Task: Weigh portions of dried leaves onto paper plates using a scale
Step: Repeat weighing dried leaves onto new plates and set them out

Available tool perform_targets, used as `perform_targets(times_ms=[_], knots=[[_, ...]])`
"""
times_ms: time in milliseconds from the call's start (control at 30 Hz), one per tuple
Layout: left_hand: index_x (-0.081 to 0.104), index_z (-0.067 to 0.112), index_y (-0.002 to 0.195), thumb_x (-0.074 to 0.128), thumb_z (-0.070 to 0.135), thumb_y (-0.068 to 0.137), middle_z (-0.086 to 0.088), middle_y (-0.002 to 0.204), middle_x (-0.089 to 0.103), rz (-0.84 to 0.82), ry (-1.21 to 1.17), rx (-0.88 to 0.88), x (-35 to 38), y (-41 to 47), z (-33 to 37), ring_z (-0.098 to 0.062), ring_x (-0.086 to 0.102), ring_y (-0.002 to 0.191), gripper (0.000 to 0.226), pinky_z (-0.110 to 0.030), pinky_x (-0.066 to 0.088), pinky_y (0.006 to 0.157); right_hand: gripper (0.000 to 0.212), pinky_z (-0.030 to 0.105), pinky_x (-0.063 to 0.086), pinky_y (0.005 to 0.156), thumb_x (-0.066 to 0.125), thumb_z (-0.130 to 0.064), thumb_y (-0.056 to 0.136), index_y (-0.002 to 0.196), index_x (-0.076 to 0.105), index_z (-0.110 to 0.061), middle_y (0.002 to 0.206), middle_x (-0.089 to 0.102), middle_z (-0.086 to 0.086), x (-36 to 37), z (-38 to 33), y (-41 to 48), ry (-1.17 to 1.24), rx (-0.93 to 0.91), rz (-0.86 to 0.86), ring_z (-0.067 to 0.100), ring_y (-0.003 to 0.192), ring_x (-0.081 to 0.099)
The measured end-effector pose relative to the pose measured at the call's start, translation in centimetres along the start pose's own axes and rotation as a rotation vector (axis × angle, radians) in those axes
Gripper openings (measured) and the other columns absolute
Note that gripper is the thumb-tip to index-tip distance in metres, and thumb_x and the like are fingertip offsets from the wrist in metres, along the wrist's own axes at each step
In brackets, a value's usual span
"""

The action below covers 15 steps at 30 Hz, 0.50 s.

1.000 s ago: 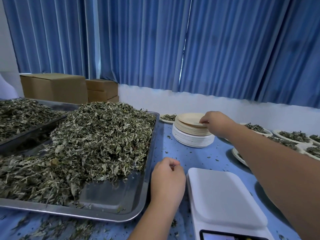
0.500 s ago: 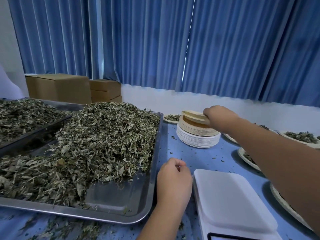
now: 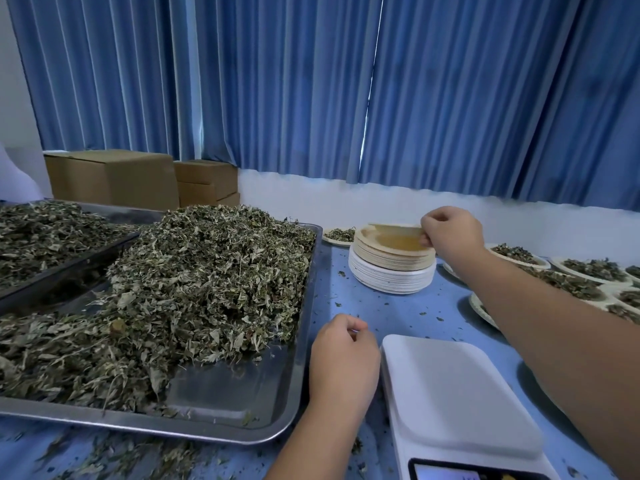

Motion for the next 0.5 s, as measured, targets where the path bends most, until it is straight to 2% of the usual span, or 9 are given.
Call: perform_targets(times_ms=[67,100,200,267,333,400,500], knots=[[0.059,0.03,0.09,0.049,0.018,0.091,0.009,0.1,0.062,0.004,0.007,0.001,0.0,-0.1,0.1,-0.01,0.06,0.086,0.016,-0.027,0.049,0.072,0.017,0.036,0.057,0.076,0.056,-0.014,0.087,0.101,0.066,-0.011,0.082,0.07,0.006,-0.9,0.3,-1.1,0.11,-0.029,0.056,0.016,0.064,0.067],[0.06,0.029,0.092,0.049,0.017,0.091,0.009,0.101,0.062,0.006,0.016,0.004,0.0,-0.1,0.2,-0.011,0.06,0.088,0.016,-0.028,0.049,0.075,0.017,0.035,0.056,0.075,0.058,-0.015,0.088,0.103,0.065,-0.013,0.083,0.068,0.004,-1.5,0.5,-1.8,0.144,-0.046,0.065,0.014,0.063,0.067],[0.061,0.028,0.091,0.049,0.016,0.091,0.006,0.103,0.062,0.031,0.027,0.035,-0.1,-0.2,0.4,-0.017,0.06,0.092,0.016,-0.032,0.049,0.08,0.019,0.025,0.048,0.062,0.059,-0.011,0.087,0.103,0.065,-0.017,0.074,0.061,-0.004,-3.3,0.8,-4.6,0.241,-0.08,0.065,0.011,0.058,0.061],[0.06,0.032,0.087,0.049,0.017,0.092,0.006,0.102,0.062,0.052,0.021,0.058,-0.3,-0.4,0.7,-0.018,0.061,0.089,0.019,-0.031,0.047,0.074,0.024,0.021,0.045,0.058,0.055,-0.005,0.085,0.098,0.066,-0.023,0.069,0.057,-0.007,-4.9,1.2,-6.9,0.319,-0.082,0.064,0.011,0.059,0.057],[0.061,0.034,0.083,0.048,0.02,0.093,0.01,0.091,0.065,0.06,-0.03,0.066,-0.5,-0.6,1.1,-0.015,0.061,0.08,0.021,-0.027,0.046,0.066,0.028,0.018,0.042,0.052,0.054,-0.003,0.086,0.093,0.066,-0.027,0.069,0.058,-0.009,-6.5,1.9,-9.3,0.39,-0.074,0.028,0.012,0.058,0.053],[0.064,0.034,0.085,0.047,0.023,0.096,0.015,0.079,0.066,0.047,-0.176,0.014,-0.8,-0.8,1.6,-0.008,0.056,0.063,0.023,-0.022,0.044,0.055,0.026,0.025,0.041,0.054,0.057,-0.001,0.088,0.094,0.068,-0.024,0.067,0.057,-0.008,-7.8,2.8,-11.3,0.491,-0.047,-0.059,0.015,0.061,0.05],[0.068,0.023,0.09,0.044,0.032,0.1,0.007,0.077,0.067,-0.033,-0.383,-0.106,-1.0,-1.2,2.1,-0.008,0.056,0.053,0.027,-0.025,0.04,0.053,0.023,0.028,0.046,0.059,0.058,0.004,0.089,0.099,0.067,-0.014,0.071,0.06,-0.005,-9.1,4.3,-13.2,0.553,-0.008,-0.202,0.018,0.068,0.051]])
Point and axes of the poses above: each hand's wrist, its own y-axis towards the middle knuckle, its own x-axis out of the palm, z = x × y, the point moved 2 cm from there along y, towards the middle knuckle
